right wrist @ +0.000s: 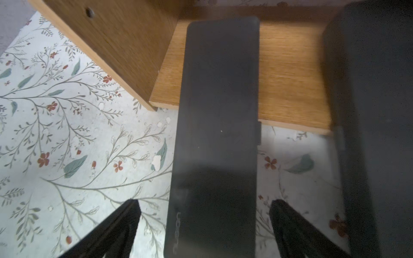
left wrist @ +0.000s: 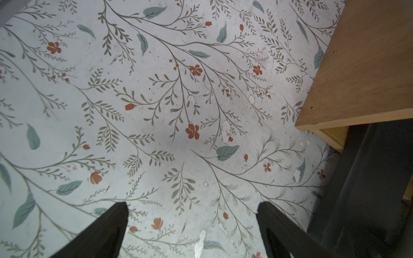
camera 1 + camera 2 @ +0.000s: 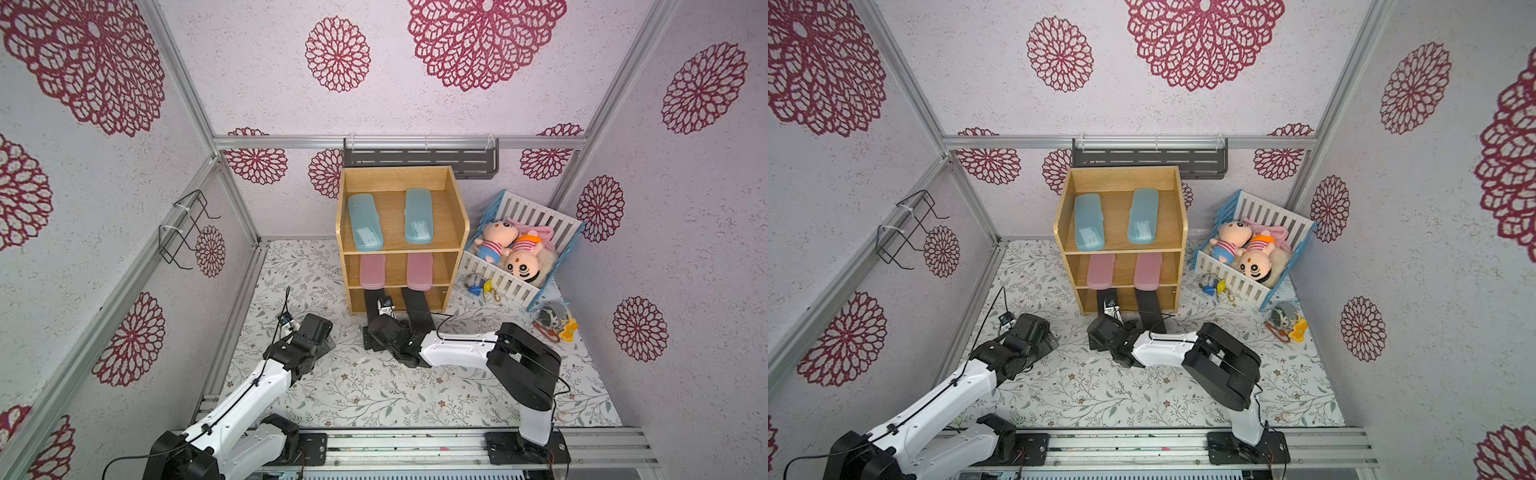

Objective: Place the pencil cases on the shelf according to color
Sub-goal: Place the pencil case on the shelf.

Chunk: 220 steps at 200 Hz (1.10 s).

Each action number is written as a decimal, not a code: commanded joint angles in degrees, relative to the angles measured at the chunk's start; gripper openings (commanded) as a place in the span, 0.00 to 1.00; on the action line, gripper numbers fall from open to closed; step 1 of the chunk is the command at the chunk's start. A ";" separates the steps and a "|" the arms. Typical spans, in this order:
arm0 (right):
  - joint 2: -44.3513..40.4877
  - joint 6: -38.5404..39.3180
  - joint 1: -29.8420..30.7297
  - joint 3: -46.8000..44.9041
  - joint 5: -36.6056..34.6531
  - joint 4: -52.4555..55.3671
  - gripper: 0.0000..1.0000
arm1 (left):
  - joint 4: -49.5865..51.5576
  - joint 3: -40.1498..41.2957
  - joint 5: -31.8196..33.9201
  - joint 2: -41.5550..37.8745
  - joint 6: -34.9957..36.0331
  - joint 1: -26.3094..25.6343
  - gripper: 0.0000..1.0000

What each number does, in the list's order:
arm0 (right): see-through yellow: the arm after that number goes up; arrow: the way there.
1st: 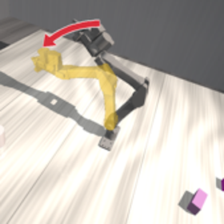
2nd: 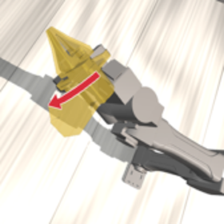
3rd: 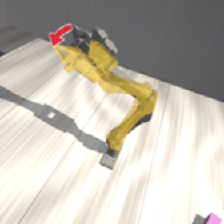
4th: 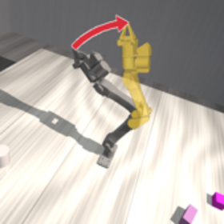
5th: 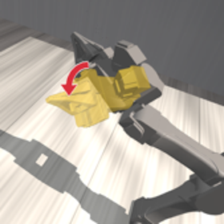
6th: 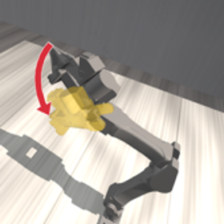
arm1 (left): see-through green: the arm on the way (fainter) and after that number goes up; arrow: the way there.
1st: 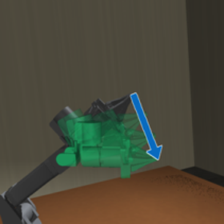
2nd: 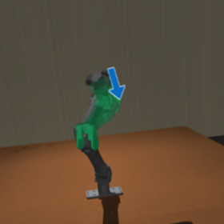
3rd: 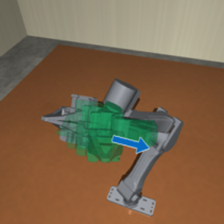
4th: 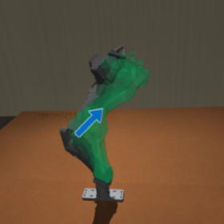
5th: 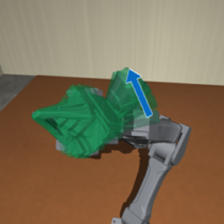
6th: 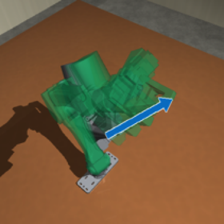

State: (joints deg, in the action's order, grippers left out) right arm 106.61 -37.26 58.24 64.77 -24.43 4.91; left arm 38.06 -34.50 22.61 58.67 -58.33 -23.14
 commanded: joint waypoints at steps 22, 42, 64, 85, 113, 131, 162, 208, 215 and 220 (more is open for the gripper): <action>-11.31 -2.50 2.04 -7.04 -2.35 5.44 0.92 | 0.43 0.31 0.94 -2.38 0.49 0.88 0.97; -13.36 -1.00 3.46 -8.98 -0.30 5.81 0.63 | -0.04 0.55 0.82 -2.45 0.49 0.81 0.97; -11.24 0.59 4.28 -9.04 4.76 5.10 0.43 | -1.05 0.66 0.50 -1.62 0.25 0.95 0.97; -8.33 -0.21 5.32 -8.87 3.82 4.81 0.38 | -1.22 0.31 0.28 -0.78 0.14 0.98 0.97; -4.26 0.64 5.05 -8.03 4.10 1.31 0.37 | -1.23 0.57 0.48 -0.58 0.12 0.93 0.97; -0.71 1.81 4.29 -5.48 4.29 0.44 0.37 | -1.30 0.66 0.29 -0.34 0.06 0.94 0.97; 2.97 3.87 1.99 -2.09 3.17 -1.60 0.38 | -1.74 1.01 -0.20 0.05 -0.11 0.97 0.97; 6.06 7.93 -0.73 3.97 2.15 -1.20 0.40 | -2.25 1.10 -0.31 0.37 -0.12 0.97 0.97; 6.75 8.31 -1.03 4.78 1.95 -0.76 0.41 | -2.30 1.02 -0.37 0.46 -0.08 0.98 0.97; 7.05 8.42 -1.22 5.29 1.93 -0.61 0.40 | -2.21 0.93 -0.37 0.46 0.01 0.95 0.97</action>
State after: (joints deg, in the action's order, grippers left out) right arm 112.33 -31.94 58.06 66.83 -21.02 5.13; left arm 37.04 -33.76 22.35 58.65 -58.50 -22.70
